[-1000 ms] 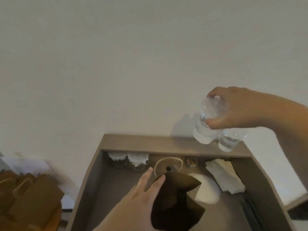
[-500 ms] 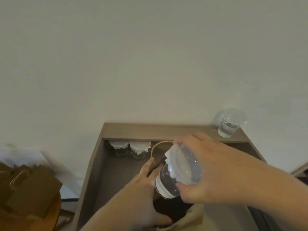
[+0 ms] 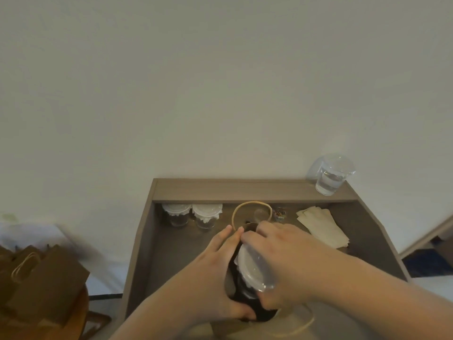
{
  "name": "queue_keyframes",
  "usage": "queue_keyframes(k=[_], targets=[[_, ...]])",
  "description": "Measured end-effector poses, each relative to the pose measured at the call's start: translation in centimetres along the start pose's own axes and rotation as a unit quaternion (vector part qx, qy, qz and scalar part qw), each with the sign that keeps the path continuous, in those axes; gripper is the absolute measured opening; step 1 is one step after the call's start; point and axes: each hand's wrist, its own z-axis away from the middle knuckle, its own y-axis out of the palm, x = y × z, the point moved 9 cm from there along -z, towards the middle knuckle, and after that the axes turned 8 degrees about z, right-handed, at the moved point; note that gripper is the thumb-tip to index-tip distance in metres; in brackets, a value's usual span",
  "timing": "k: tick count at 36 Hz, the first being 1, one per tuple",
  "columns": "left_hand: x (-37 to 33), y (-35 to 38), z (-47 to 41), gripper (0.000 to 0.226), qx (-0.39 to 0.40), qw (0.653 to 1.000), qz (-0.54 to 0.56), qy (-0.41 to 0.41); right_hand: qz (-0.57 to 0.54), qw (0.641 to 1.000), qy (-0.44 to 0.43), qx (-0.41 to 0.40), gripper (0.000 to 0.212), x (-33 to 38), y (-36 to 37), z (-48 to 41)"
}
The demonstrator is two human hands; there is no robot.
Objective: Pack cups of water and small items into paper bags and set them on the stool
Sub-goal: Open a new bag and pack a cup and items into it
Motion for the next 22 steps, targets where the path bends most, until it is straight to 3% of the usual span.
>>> queue_keyframes(k=[5,9,15,18,22], targets=[[0.1,-0.3,0.1,0.143,0.003,1.0,-0.01,-0.004,0.078,0.997,-0.008,0.013,0.102,1.3,1.2,-1.5],[0.2,-0.5,0.5,0.131,-0.025,0.999,-0.015,0.021,0.072,0.996,-0.013,0.056,0.112,2.1,2.6,-2.8],[0.8,-0.2,0.9,0.111,-0.011,1.0,0.002,0.021,0.041,0.99,-0.027,0.135,0.097,3.1,4.3,-4.6],[1.1,-0.6,1.2,0.103,-0.018,1.0,0.018,0.017,0.101,0.978,-0.055,0.174,0.1,4.2,6.2,-5.3],[1.0,-0.6,1.5,0.1,-0.002,0.999,0.044,-0.001,0.154,0.958,-0.086,0.225,0.079,5.1,8.3,-6.5]])
